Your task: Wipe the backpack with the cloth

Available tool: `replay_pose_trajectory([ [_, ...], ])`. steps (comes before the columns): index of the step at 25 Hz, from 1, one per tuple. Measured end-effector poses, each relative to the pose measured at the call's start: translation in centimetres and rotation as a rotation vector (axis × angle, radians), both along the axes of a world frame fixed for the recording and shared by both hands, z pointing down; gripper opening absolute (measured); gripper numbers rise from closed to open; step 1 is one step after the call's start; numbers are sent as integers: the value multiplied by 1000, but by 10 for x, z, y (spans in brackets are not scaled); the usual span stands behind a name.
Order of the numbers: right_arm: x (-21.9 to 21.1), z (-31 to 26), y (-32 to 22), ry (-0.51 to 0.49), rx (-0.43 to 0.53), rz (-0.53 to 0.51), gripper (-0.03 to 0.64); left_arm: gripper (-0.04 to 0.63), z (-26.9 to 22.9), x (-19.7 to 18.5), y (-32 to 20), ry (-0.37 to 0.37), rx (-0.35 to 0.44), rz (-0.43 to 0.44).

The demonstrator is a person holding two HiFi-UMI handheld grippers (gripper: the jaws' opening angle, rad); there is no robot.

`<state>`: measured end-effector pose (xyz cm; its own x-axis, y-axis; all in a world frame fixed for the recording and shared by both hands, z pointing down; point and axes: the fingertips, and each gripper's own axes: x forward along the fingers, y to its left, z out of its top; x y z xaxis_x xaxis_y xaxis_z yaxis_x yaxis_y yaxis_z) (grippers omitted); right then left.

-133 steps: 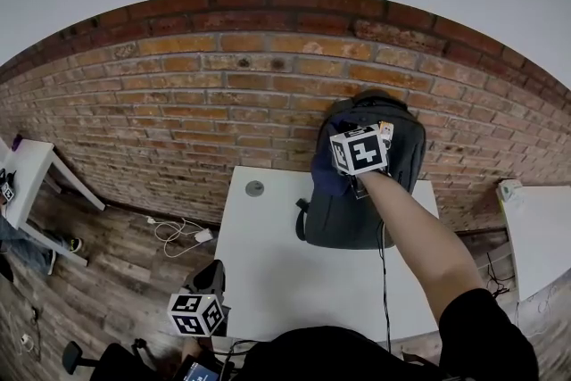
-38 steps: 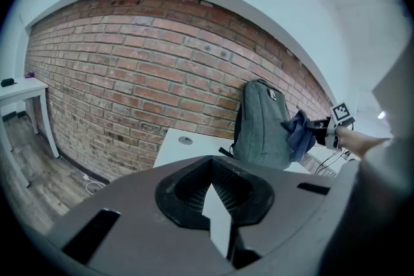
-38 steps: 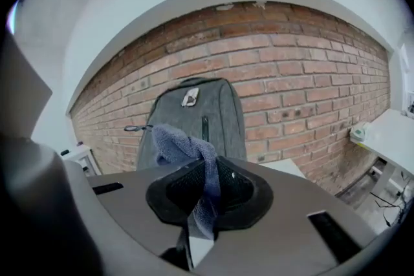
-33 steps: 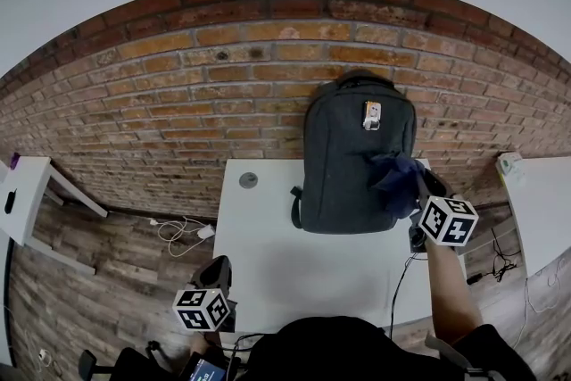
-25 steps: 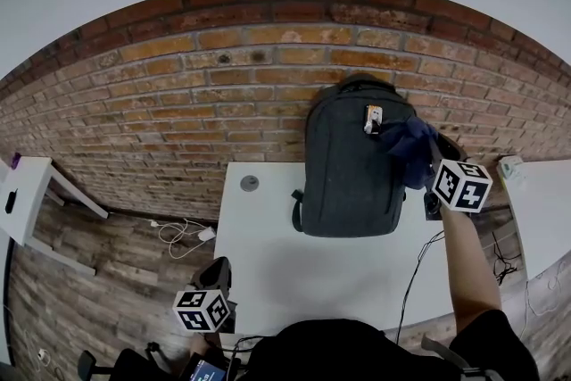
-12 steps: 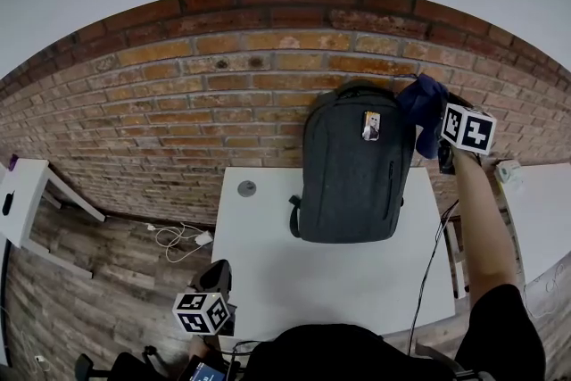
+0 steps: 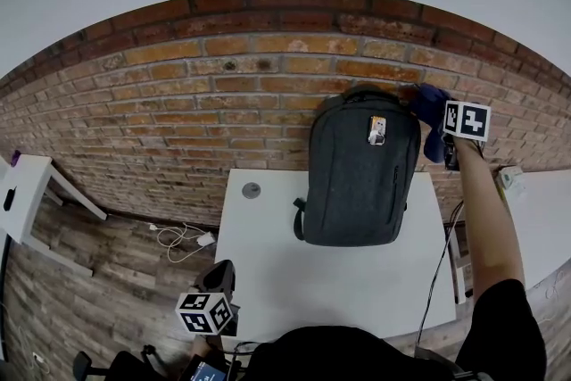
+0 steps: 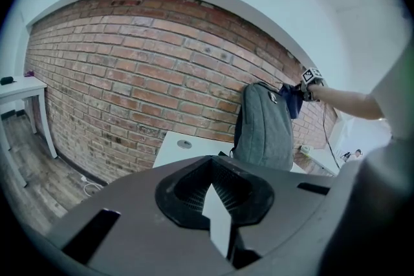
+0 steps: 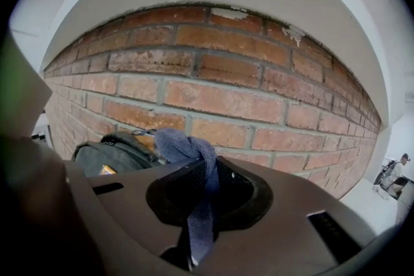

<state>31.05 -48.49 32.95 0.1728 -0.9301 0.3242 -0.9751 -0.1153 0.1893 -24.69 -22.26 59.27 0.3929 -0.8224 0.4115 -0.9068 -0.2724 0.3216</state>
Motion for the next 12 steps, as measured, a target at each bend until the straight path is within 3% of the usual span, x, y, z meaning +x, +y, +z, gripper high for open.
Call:
replay_pose_trajectory([
  [7, -59, 12, -29, 65, -73, -115, 35, -3, 2, -31, 5, -5, -4, -82],
  [12, -119, 27, -42, 153, -103, -217, 35, -3, 0, -33, 8, -5, 4, -83],
])
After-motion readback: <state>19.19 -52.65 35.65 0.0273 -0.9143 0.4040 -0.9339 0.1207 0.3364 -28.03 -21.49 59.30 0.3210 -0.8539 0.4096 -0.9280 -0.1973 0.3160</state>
